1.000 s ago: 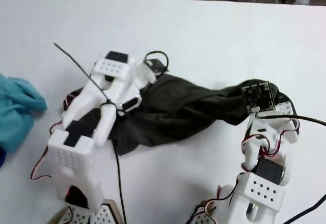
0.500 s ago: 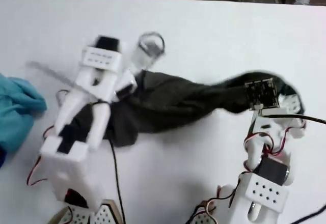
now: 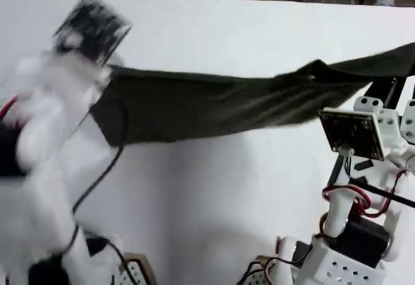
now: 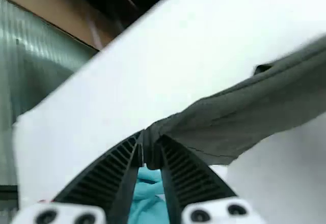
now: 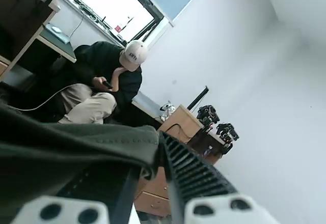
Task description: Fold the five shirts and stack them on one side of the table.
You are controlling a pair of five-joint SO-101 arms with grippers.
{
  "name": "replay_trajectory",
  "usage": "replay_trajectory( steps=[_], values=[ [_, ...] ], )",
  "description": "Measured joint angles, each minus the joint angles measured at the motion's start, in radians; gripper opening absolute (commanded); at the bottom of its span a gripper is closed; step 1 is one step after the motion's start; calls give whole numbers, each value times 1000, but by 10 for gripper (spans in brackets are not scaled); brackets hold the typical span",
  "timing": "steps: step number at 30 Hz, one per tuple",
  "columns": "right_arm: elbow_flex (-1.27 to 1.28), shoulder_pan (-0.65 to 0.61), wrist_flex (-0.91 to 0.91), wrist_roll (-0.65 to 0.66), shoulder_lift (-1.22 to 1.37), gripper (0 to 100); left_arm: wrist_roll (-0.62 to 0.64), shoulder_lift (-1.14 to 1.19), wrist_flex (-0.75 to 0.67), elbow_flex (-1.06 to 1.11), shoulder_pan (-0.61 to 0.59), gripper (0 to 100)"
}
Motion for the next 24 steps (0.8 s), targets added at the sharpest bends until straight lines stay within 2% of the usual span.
replay_trajectory(
  steps=[9, 17, 24],
  values=[
    [-193, 0, 0, 31, -2, 20, 0, -216, -37, -12, -129, 26],
    [-368, 0, 86, 8, -3, 20, 37, -235, -91, -37, -152, 26],
    [-400, 0, 92, 14, -3, 20, 43, -235, -112, -40, -152, 26]
  ],
)
